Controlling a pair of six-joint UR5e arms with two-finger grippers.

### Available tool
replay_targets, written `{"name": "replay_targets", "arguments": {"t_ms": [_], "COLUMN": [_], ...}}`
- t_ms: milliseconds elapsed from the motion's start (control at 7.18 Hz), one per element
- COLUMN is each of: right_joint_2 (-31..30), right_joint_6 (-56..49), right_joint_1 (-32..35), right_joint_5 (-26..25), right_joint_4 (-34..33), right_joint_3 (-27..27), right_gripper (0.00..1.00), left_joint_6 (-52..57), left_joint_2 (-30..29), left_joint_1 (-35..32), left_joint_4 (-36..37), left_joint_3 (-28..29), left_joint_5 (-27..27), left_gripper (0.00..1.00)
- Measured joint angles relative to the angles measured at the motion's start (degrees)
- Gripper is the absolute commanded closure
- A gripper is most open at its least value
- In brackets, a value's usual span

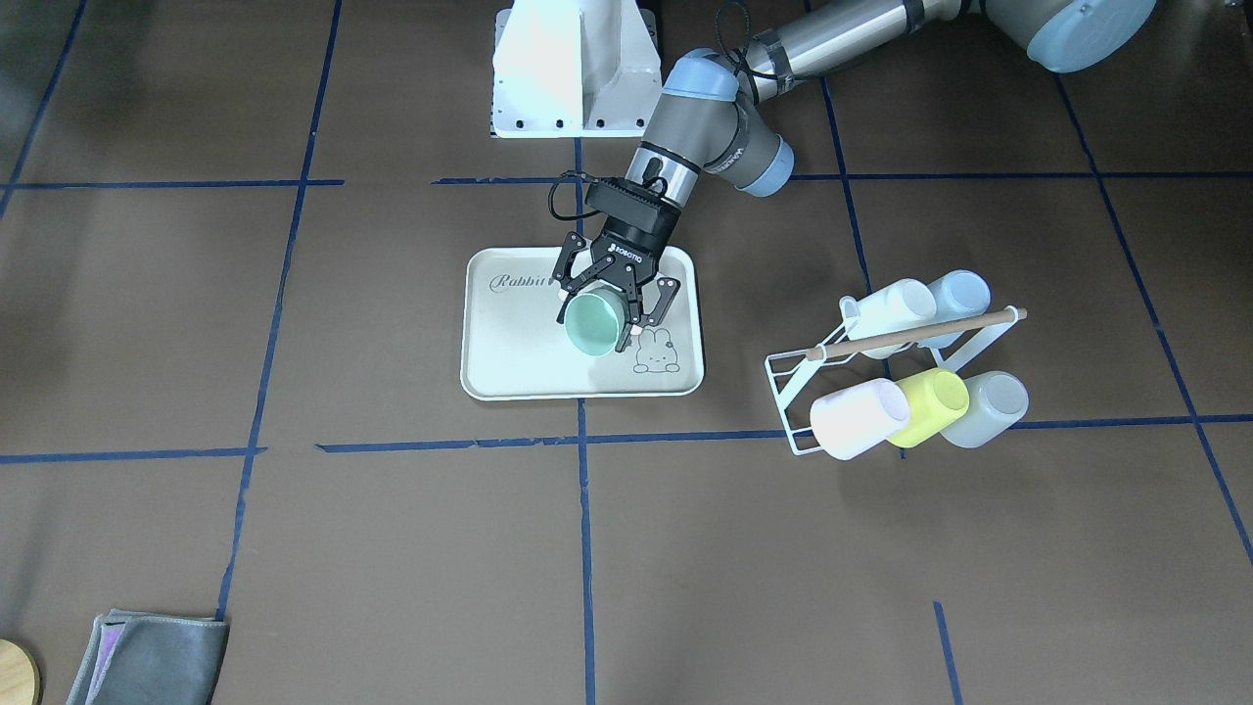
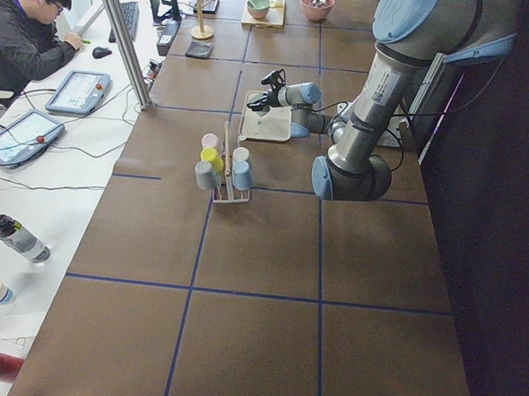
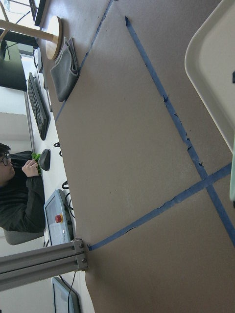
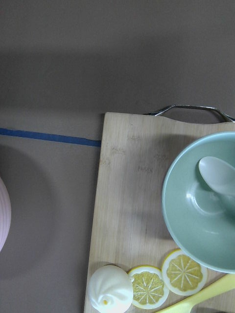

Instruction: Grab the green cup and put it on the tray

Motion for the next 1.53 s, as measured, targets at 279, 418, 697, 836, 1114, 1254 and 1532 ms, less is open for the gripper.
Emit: {"name": "replay_targets", "arguments": {"t_ms": [279,418,697,836,1114,1254,1532], "right_joint_2": [0.0,0.0,0.0,0.03,0.06,0.06,0.06], "right_joint_6": [0.06,0.07,0.07,0.07,0.07,0.07,0.07], "right_joint_1": [0.0,0.0,0.0,0.0,0.0,0.0,0.0], "right_joint_5": [0.0,0.0,0.0,0.0,0.0,0.0,0.06], "right_joint_4": [0.01,0.01,0.01,0.01,0.01,0.01,0.01], "right_joint_3": [0.05,0.03,0.0,-0.03,-0.08,-0.12,-0.2], "right_gripper": [0.0,0.0,0.0,0.0,0.0,0.0,0.0], "left_joint_6": [0.01,0.01,0.01,0.01,0.01,0.01,0.01], "left_joint_2": [0.31,0.39,0.41,0.4,0.37,0.38,0.27], "left_joint_1": [0.05,0.07,0.1,0.13,0.15,0.15,0.56], "left_joint_4": [-0.05,-0.05,-0.06,-0.06,-0.06,-0.06,-0.08], "left_joint_3": [0.05,0.17,0.33,0.41,0.85,0.99,1.1], "left_joint_5": [-0.02,-0.09,-0.21,-0.21,-0.13,-0.13,-0.24], "left_gripper": [0.17,0.16,0.15,0.15,0.15,0.15,0.15]}}
